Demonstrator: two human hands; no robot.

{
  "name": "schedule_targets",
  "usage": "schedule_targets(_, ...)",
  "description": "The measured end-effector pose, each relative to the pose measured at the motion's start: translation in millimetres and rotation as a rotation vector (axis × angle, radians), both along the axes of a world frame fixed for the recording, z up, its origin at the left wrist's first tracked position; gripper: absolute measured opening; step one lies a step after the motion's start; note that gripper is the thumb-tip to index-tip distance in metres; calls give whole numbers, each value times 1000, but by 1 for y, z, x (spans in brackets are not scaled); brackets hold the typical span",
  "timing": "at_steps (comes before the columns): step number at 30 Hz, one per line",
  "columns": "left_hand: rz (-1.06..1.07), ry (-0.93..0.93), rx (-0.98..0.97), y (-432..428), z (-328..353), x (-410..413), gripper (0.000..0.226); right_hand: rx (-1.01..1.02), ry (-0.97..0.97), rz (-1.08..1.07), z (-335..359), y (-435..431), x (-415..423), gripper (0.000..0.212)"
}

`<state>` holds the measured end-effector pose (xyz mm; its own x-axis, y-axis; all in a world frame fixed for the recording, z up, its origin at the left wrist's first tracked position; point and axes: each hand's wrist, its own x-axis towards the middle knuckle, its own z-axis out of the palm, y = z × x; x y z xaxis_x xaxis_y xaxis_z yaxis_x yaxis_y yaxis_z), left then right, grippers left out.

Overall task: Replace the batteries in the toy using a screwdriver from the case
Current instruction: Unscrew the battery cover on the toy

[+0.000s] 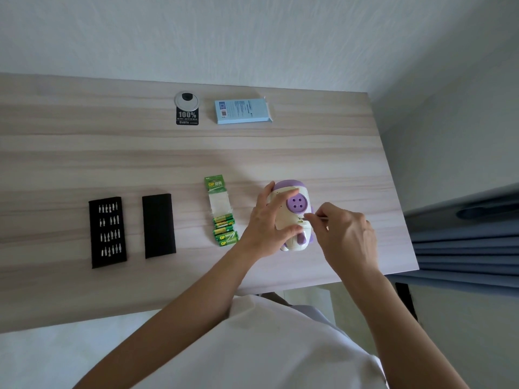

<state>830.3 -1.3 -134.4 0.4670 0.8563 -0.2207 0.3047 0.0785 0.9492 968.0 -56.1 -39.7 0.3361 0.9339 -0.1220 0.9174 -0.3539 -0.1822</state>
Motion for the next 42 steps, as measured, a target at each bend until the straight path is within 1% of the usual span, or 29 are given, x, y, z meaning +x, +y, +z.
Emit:
schedule_targets(4, 34, -4, 7, 0, 0, 6, 70, 83, 96, 62, -1, -3, -2, 11)
schedule_targets(7, 52, 4, -1, -1, 0, 10, 69, 105, 116, 66, 1, -5, -4, 4)
schedule_targets(8, 59, 4, -14, -2, 1, 10, 69, 111, 105, 47, 1, -5, -4, 5)
schedule_targets(11, 72, 2, -36, -2, 0, 10, 69, 68, -12, -30, -2, -1, 1, 30)
schedule_targets(13, 68, 6, -31, -2, 0, 10, 69, 24, -26, -39, -4, 1, 3, 38)
schedule_targets(15, 68, 4, -25, -2, 0, 10, 69, 37, 37, -7, -5, 0, 3, 32)
schedule_targets(18, 77, -2, -49, -2, 1, 10, 69, 87, 134, 44, -3, -4, 2, 16)
schedule_targets(22, 82, -8, -53, -2, 1, 9, 68, 105, 169, 67, -1, -6, 2, 3)
schedule_targets(23, 85, -12, -53, -3, 2, 9, 68, 105, 151, 56, 0, -5, 1, 5)
schedule_targets(27, 73, -5, -42, -3, 2, 9, 68, 47, -17, -7, -1, 2, 4, 31)
schedule_targets(28, 66, -2, -38, -3, 2, 9, 68, 32, -13, -8, -1, 3, 5, 33)
schedule_targets(31, 55, 3, -37, -2, 2, 9, 68, 46, 71, 49, 0, 2, 1, 24)
schedule_targets(34, 49, -4, -38, -1, 2, 7, 69, 100, 83, 134, 0, -3, 0, 11)
schedule_targets(38, 45, -12, -48, -1, 4, 7, 69, 126, 105, 121, 3, -8, -1, 5)
schedule_targets(40, 53, -16, -53, -2, 5, 7, 69, 125, 76, 58, 4, -6, -1, 16)
schedule_targets(42, 51, -10, -51, -2, 5, 7, 69, 71, -1, 18, 3, -2, 0, 29)
